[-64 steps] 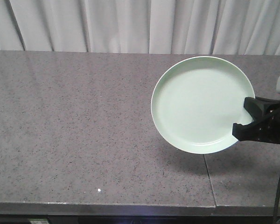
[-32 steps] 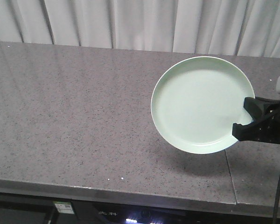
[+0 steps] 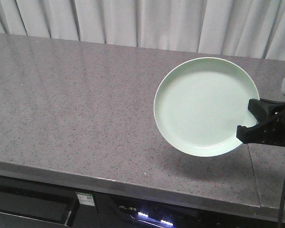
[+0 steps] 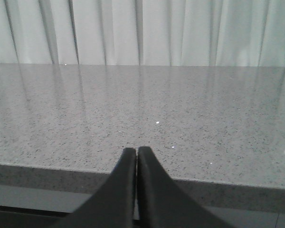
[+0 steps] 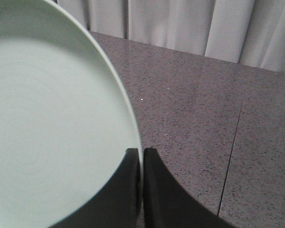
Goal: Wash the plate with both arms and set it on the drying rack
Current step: 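Hold the plate in the right gripper while the base turns away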
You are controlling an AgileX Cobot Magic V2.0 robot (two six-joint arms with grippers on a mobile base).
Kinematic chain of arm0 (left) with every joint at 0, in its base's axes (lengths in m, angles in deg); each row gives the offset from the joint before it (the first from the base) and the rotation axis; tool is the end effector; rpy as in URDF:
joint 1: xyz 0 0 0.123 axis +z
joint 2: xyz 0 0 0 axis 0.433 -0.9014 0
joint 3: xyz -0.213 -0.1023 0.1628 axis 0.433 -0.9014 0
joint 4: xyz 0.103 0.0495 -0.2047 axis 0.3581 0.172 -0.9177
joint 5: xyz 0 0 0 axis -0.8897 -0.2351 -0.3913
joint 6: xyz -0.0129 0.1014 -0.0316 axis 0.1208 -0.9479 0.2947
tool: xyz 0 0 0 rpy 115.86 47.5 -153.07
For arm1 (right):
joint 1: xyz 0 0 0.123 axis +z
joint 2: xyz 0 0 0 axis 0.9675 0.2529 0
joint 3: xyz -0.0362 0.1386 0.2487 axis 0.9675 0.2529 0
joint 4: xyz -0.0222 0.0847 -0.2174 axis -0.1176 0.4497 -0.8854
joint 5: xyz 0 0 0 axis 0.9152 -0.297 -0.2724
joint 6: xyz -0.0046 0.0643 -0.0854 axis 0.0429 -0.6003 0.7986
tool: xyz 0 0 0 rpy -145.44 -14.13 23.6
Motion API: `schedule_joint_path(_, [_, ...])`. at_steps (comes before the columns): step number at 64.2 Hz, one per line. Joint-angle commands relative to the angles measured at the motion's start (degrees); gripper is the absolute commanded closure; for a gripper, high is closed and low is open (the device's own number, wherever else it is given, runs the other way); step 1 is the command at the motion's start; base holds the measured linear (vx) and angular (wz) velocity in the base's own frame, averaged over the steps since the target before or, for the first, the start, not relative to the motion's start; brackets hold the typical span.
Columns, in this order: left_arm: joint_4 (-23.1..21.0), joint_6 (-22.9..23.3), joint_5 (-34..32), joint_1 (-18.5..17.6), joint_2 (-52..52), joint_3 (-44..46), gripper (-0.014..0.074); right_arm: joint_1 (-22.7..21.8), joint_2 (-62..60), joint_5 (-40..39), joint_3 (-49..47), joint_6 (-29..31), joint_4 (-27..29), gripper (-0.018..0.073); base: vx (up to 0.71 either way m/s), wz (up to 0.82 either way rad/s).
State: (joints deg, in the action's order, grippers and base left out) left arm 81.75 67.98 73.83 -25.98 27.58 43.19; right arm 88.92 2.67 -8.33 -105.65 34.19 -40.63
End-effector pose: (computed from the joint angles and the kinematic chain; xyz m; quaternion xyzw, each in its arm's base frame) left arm 0.0530 0.0001 0.1934 -0.0154 0.7229 -0.0162 0.6906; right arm 0.1966 0.0470 0.3098 -0.0925 0.7998 0.0697 0.5890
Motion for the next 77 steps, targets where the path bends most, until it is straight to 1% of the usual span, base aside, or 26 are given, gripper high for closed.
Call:
schedule_joint_path(1, [-0.5, 0.6, -4.0, -0.3, 0.8, -0.9, 0.0602, -0.3, -0.8, -4.4, -1.7, 0.4, -0.5, 0.0569, -0.04, 0.18])
schedule_joint_path(42, [-0.5, 0.6, -4.0, -0.3, 0.8, -0.9, 0.0602, -0.3, -0.8, -4.3, -1.7, 0.4, -0.5, 0.0569, -0.06, 0.26])
schedule_joint_path(77, [-0.5, 0.6, -4.0, -0.3, 0.8, -0.9, 0.0602, -0.3, -0.8, -4.3, -1.7, 0.4, -0.5, 0.0569, -0.09, 0.36])
